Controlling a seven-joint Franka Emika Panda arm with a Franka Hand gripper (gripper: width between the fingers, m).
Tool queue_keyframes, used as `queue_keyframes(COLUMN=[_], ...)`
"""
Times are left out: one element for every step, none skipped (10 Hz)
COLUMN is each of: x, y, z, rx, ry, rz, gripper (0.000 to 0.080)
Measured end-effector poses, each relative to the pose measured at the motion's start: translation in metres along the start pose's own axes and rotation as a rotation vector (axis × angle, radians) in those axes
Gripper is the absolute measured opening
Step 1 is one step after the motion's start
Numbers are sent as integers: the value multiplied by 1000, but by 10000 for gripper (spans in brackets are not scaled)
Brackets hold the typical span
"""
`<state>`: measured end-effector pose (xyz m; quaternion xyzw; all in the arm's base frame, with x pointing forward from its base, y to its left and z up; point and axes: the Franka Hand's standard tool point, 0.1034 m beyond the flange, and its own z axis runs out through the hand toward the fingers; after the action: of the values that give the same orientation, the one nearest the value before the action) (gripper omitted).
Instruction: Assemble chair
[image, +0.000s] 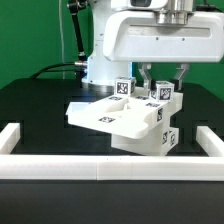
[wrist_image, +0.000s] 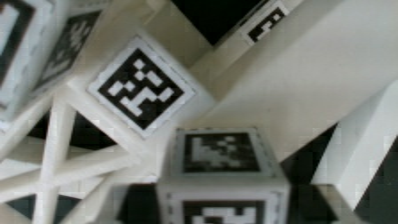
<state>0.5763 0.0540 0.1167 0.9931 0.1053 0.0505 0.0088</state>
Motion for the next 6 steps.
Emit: queue_keyframes(x=[0,0,0,0,0,0], y=[0,0,0,0,0,0], z=[0,0,0,1,1,1], rx=[0,0,0,2,4,4], ry=[0,0,0,0,0,0], rz=[7,46,118,233,353,482], gripper=[287,287,287,287,287,287])
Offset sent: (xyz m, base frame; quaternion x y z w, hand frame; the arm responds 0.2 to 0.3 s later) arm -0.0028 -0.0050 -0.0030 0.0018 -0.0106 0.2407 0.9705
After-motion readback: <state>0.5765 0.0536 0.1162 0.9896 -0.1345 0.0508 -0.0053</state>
